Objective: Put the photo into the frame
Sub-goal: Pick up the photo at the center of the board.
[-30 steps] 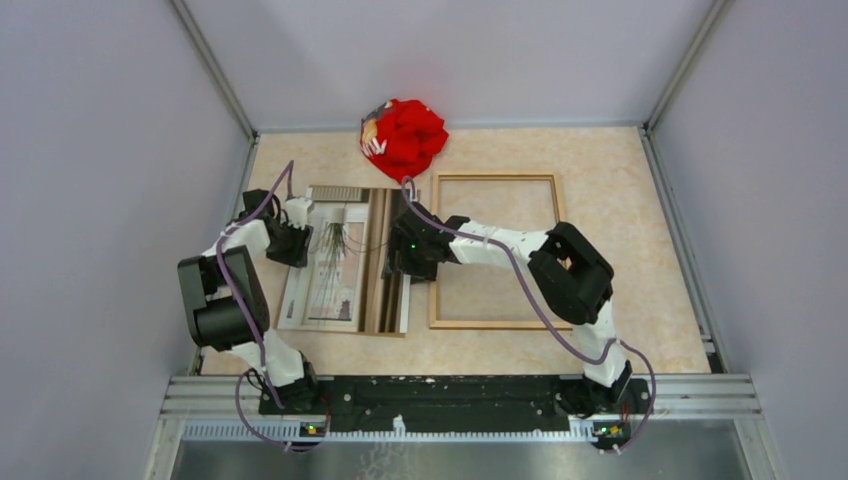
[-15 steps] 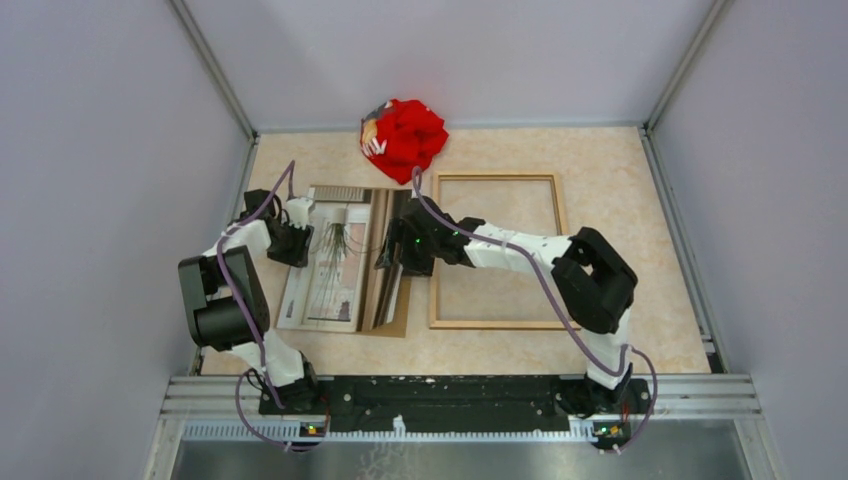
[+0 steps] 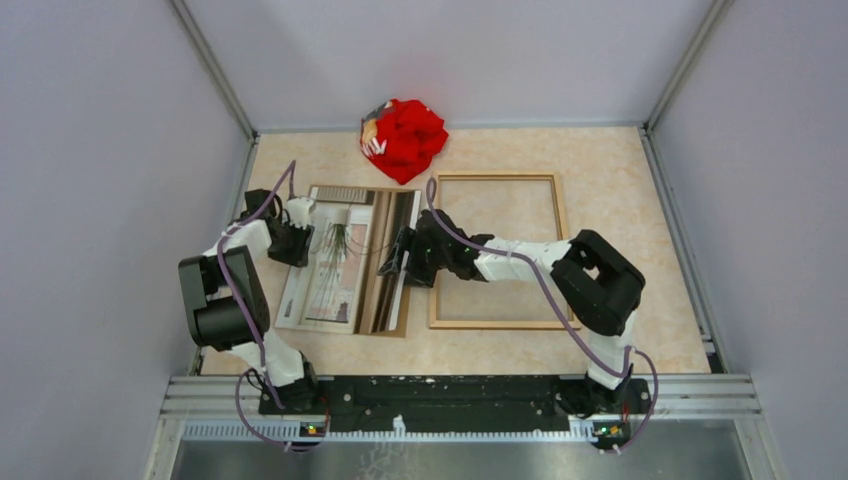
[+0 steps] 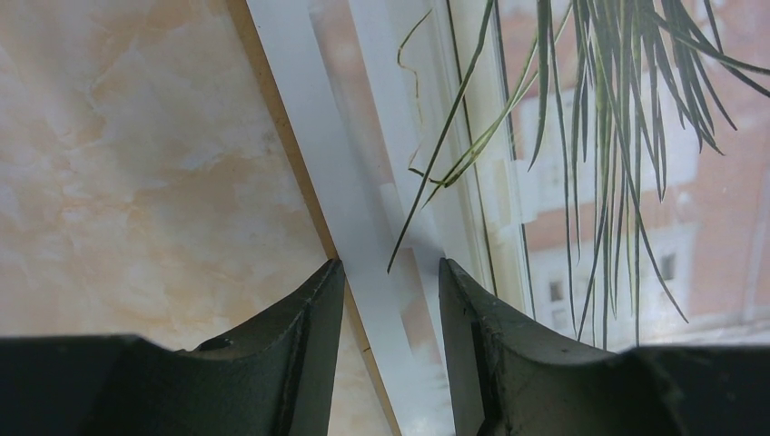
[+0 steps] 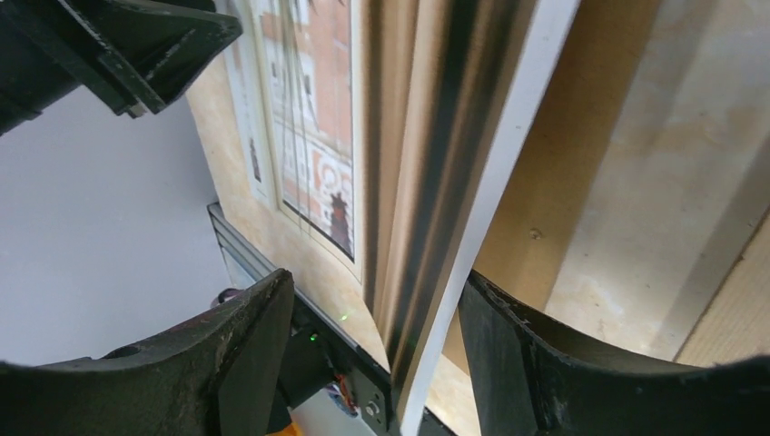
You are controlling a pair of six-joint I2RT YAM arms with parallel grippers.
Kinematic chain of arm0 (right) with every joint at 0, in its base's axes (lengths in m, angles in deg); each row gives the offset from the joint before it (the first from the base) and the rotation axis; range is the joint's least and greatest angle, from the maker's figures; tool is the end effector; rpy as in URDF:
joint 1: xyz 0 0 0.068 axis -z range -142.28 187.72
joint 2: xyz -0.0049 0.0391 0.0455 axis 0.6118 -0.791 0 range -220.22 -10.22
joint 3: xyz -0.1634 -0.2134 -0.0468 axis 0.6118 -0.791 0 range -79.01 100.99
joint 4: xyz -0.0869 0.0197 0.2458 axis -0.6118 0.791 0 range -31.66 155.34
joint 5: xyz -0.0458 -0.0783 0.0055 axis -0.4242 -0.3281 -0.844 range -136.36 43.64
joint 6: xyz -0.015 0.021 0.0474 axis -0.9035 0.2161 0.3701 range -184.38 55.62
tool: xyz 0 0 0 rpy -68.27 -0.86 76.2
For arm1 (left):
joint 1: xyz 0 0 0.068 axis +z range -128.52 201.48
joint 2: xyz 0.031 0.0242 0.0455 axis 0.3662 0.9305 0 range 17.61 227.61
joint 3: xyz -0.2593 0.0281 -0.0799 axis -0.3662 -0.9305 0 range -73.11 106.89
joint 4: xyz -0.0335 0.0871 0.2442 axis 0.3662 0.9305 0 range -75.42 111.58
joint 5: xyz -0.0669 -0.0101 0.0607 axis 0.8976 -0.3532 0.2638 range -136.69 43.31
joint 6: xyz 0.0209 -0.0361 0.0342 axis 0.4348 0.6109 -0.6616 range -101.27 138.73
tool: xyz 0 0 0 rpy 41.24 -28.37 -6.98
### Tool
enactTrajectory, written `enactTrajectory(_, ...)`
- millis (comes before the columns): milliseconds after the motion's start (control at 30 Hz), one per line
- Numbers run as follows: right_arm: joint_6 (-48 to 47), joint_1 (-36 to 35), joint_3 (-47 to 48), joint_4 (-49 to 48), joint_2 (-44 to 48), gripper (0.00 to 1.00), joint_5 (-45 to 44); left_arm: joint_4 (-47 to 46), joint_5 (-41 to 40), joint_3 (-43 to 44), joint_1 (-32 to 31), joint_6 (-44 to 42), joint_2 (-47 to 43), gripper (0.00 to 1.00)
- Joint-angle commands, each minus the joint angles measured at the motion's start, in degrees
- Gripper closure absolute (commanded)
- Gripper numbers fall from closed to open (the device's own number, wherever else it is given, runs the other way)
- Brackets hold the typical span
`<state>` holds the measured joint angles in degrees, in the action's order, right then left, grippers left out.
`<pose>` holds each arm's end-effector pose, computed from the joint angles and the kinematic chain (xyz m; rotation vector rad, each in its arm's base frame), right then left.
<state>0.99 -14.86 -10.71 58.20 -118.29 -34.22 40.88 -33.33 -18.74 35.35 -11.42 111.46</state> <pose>0.2447 0.3321 0.1844 0.1606 2.6040 1.1927 0.3024 0.0661 0.1683 0.4435 2.6274 -0.0752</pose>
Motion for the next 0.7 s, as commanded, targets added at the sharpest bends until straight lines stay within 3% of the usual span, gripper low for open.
enactTrajectory(0, 3.66, 0.01, -3.91, -8.64, 1.07, 0.34, 0.62, 0.77, 2.26, -1.55, -0.96, 0.44, 1.44, 0.51)
enactTrajectory(200, 8.51, 0.10, -11.39, -25.28, 3.23, 0.37, -0.39, 1.09, 2.36, -1.21, -0.99, 0.36, 1.41, 0.52)
enactTrajectory(300, 6.98, 0.08, -9.05, -23.04, 2.57, 0.42, -0.37, 1.52, 2.58, -0.89, -1.00, 0.36, 1.34, 0.52)
enactTrajectory(467, 4.68, 0.02, -6.90, -20.10, 2.08, 0.61, -1.12, 3.79, 4.03, 0.53, -0.97, 0.23, 1.34, 0.50)
enactTrajectory(667, 2.73, 0.02, -4.93, -14.12, 1.34, 0.64, -2.22, 6.69, 6.17, 2.64, -0.93, 0.35, 0.83, 0.48)
